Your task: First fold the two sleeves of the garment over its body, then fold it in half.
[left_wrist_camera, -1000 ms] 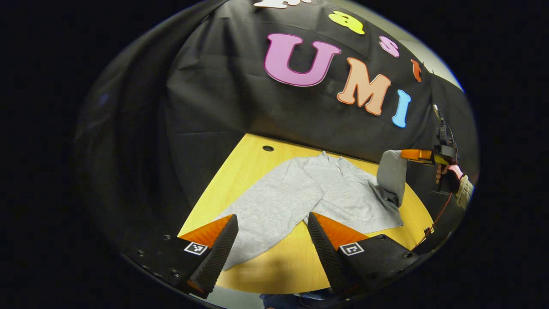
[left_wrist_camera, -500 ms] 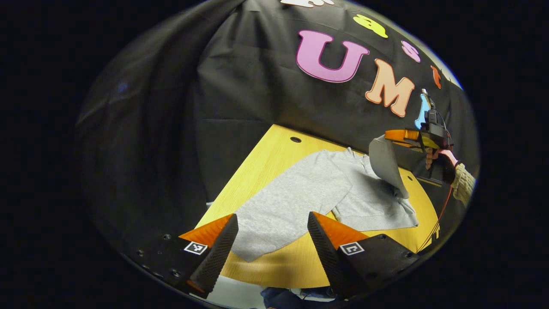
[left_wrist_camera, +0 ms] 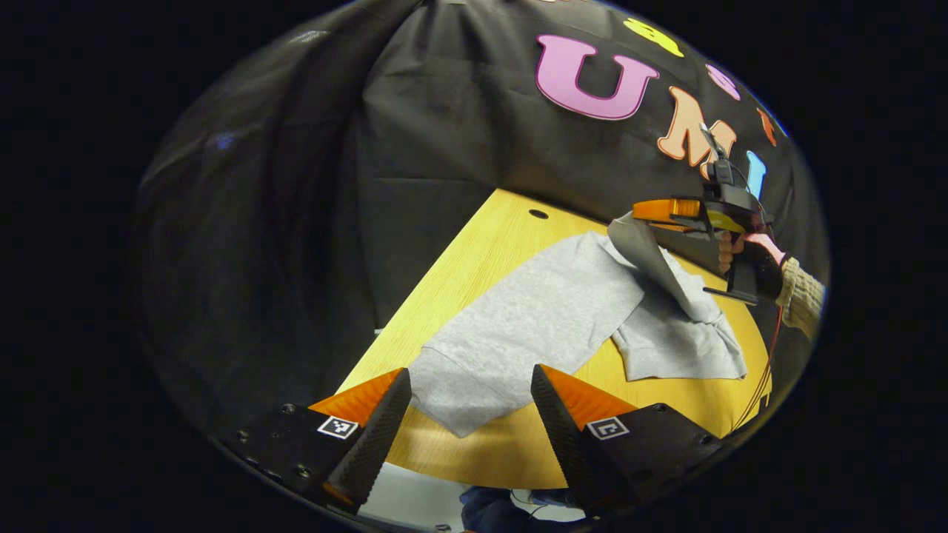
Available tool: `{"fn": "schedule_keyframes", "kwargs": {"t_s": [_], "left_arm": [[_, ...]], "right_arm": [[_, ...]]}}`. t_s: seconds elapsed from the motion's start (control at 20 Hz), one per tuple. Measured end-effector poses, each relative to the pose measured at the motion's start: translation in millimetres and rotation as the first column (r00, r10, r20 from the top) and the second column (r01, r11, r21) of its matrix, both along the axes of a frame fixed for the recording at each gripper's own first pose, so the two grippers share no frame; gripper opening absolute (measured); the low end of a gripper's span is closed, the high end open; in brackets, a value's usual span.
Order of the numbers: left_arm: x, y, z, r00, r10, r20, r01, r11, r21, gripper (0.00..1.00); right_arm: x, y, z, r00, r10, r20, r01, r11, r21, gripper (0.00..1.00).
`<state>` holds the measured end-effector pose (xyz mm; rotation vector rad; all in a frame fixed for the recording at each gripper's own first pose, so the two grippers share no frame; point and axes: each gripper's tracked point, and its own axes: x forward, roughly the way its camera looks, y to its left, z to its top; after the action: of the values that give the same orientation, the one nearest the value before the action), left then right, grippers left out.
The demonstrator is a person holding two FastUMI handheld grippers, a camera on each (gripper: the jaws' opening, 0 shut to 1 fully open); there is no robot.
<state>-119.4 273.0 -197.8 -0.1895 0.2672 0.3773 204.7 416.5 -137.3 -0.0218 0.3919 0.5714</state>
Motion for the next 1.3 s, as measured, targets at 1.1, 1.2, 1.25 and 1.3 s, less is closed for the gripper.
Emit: {"fn": "schedule_keyframes", "kwargs": {"t_s": [1.1, 1.2, 1.25, 1.3], "left_arm": [[8.4, 11.6, -46.8, 0.987, 0.084, -0.136, -0.086, 0.996, -0.004, 0.93], [7.5, 11.8, -46.4, 0.987, 0.078, -0.138, -0.08, 0.997, -0.005, 0.87], [9.5, 10.9, -46.1, 0.988, 0.066, -0.139, -0.067, 0.998, -0.004, 0.84], [10.8, 8.6, -46.9, 0.988, 0.055, -0.145, -0.056, 0.998, -0.006, 0.8]], "right_arm": [[-17.6, -18.6, -35.7, 0.991, 0.124, -0.054, -0.131, 0.981, -0.143, 0.97], [-27.5, -40.2, -23.0, 0.993, 0.11, -0.038, -0.114, 0.981, -0.157, 0.97], [-32.4, -52.2, -16.4, 0.995, 0.097, -0.033, -0.102, 0.982, -0.159, 0.97], [-38.0, -62.9, -14.5, 0.996, 0.085, -0.033, -0.089, 0.983, -0.157, 0.97]]}}
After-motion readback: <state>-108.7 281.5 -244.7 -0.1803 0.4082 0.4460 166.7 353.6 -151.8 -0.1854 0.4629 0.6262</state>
